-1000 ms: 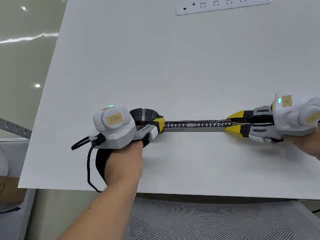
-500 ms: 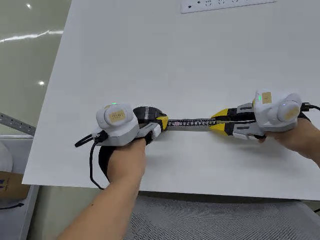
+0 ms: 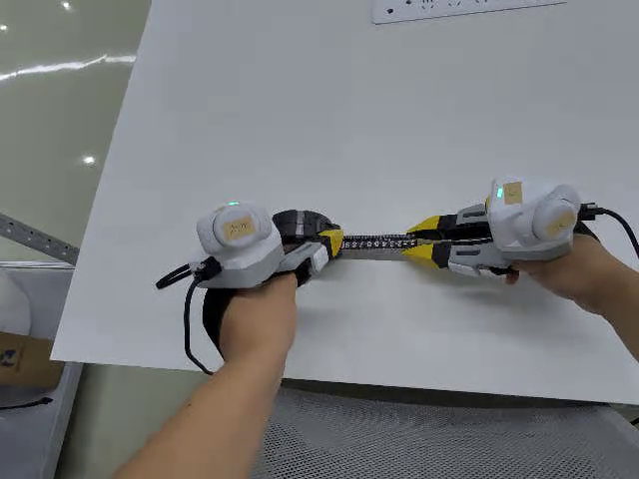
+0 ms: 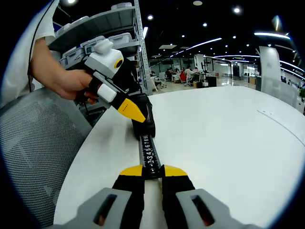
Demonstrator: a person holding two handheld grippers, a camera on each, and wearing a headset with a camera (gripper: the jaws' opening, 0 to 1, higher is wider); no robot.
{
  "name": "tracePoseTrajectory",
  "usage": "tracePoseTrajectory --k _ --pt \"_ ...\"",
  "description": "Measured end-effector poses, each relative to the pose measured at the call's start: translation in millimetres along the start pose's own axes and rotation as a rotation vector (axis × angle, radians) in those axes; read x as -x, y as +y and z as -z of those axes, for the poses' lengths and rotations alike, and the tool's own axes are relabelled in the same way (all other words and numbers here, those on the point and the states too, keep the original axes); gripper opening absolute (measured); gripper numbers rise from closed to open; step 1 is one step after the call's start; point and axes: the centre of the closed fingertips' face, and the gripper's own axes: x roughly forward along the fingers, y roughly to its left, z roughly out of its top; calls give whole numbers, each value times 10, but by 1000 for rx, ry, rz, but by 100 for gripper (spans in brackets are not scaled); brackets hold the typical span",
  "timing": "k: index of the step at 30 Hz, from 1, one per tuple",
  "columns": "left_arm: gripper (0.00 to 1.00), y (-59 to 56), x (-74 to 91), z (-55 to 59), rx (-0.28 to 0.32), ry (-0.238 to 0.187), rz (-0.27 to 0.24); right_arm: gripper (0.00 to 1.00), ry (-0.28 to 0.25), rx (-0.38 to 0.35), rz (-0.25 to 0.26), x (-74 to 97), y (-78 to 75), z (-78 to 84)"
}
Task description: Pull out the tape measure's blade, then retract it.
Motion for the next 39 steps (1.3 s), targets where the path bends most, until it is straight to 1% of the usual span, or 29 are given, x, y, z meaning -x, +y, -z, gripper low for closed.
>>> tracePoseTrajectory --k 7,8,9,14,22,27,39 --pt "57 20 -6 -10 17 -2 8 11 -3 8 -14 -114 8 -58" --pt "57 21 -2 -2 16 2 8 11 -26 5 -26 -136 28 -101" --pt "57 23 -4 -6 12 1 8 11 -3 8 -18 -140 17 -72" --pt "57 24 -4 -8 21 -2 12 10 -6 15 -28 -201 32 -116" --pt "57 19 -6 -8 28 -1 19 10 -9 20 -43 -371 74 -185" --pt "57 15 1 -11 42 -4 22 10 -16 16 -45 -413 76 -210" --pt "58 32 -9 -4 41 -5 31 10 -1 29 -62 -616 131 -266"
